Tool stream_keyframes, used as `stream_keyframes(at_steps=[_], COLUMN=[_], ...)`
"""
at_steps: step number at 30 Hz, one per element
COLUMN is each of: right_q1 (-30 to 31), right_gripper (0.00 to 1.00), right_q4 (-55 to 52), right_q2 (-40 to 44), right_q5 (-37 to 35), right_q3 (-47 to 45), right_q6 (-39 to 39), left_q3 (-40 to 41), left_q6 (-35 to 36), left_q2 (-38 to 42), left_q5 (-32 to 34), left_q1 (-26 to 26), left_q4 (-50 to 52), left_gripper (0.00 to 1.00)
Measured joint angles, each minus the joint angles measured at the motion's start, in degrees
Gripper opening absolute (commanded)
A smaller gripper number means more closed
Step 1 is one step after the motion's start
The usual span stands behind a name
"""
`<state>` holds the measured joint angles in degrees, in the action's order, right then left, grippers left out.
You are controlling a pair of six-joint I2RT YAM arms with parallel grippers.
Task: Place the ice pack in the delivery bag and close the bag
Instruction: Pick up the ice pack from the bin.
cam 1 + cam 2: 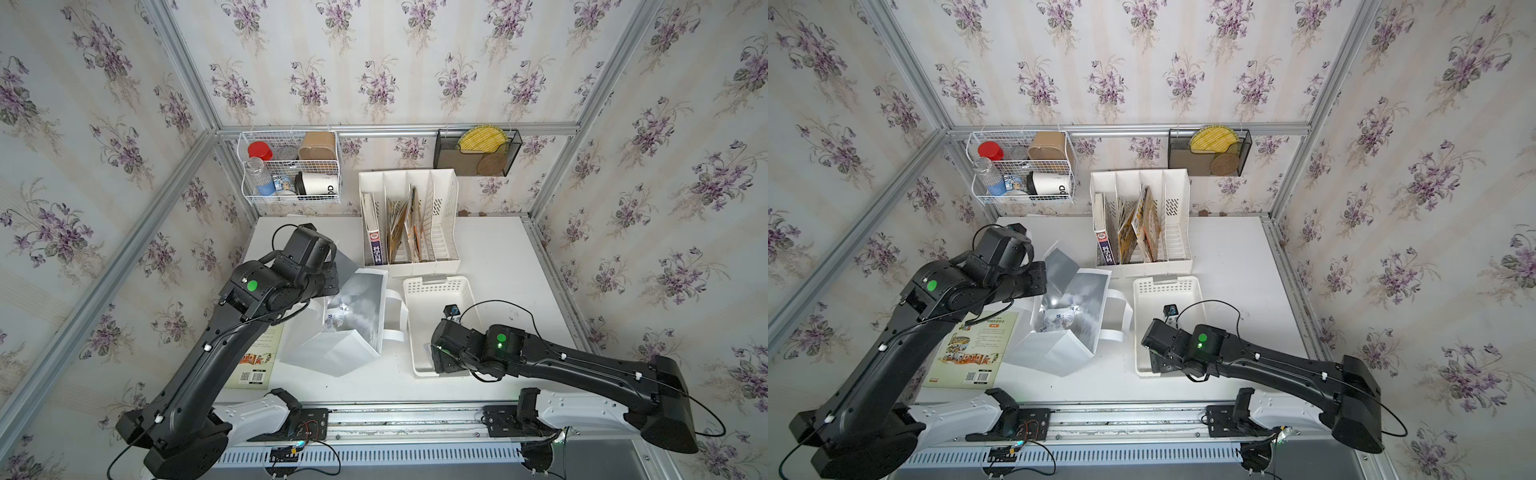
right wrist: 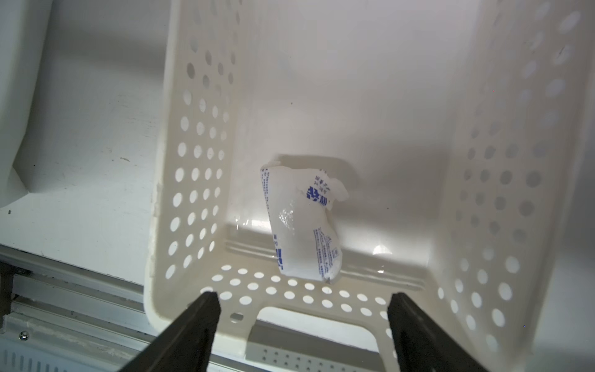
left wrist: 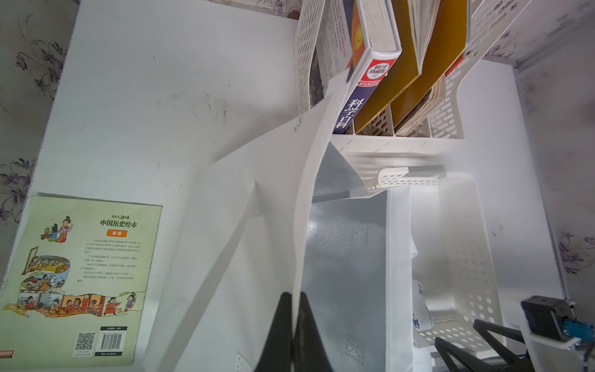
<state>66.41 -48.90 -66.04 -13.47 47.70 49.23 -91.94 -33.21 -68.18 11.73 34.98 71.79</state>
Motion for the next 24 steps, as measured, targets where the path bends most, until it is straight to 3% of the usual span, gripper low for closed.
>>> stream_keyframes(at_steps=[13,21,24], right_q1=[-0.5,-2.4,-3.0], right_gripper=[0.81,0.7,0.6], right_q4=[6.7,11.5,13.1], right_q2=[-11.4,-14.3,-15.9], right_q5=[1.8,2.4,3.3], right_q3=[-0.4,-4.5,-5.5], right_q6=[-1.5,-2.5,-2.8], left_q3=[0.9,0.9,0.9], left_q6=[-0.3,-0.7,-0.8], left_q2=[1.5,1.9,2.1], left_q5=[-0.6,-0.9,-0.9], left_q1=[0.0,0.0,0.0], left_q4=[-0.2,0.3,0.4], left_gripper=[0.0,0.0,0.0])
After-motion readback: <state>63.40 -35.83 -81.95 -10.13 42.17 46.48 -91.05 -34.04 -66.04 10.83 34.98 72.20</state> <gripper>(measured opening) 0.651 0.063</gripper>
